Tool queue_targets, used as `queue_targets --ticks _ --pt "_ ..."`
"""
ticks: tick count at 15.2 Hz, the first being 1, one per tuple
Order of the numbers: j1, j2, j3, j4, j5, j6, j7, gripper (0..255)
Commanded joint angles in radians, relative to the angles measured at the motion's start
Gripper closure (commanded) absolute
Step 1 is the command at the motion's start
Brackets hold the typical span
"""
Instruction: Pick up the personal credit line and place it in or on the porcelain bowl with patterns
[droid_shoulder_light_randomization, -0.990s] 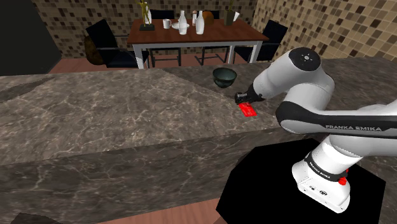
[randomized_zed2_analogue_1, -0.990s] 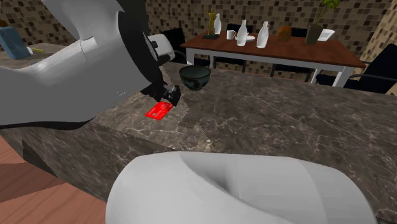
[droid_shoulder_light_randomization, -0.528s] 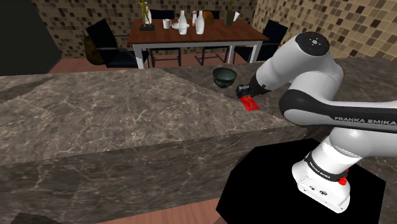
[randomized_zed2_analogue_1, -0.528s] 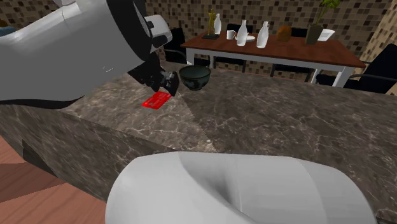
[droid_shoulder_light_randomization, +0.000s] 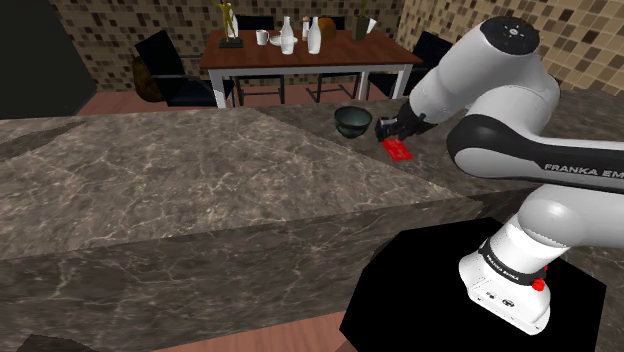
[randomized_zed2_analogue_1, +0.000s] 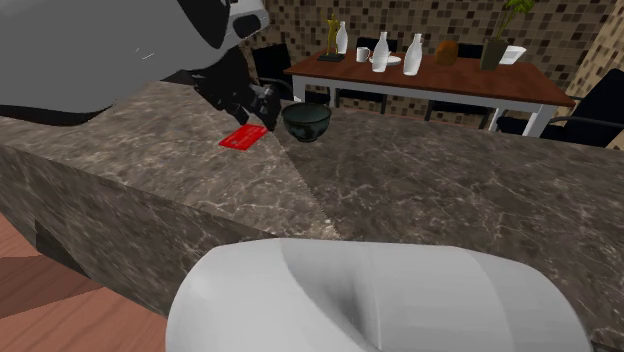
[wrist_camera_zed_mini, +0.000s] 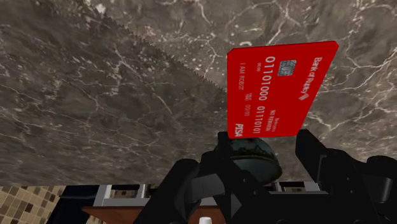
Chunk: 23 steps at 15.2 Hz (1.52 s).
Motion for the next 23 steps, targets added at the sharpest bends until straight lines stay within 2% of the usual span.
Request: queue_targets --ticks 1,8,14,19,21,23 --pt "-0.033 0.036 -0.009 0.023 -0.013 0.020 -0.018 255" --pt "-0.249 0.309 -0.005 0.163 -0.098 0.192 -0.089 255" --pt "-0.437 0.540 0.050 0.329 -0.208 0.272 -0.097 255" --pt "-0.606 0.738 0.141 0.498 -0.354 0.289 -0.052 255" --pt "-0.687 0.844 0.197 0.591 -0.459 0.277 -0.005 255" --pt "-0.699 0.860 0.210 0.578 -0.492 0.299 0.024 255"
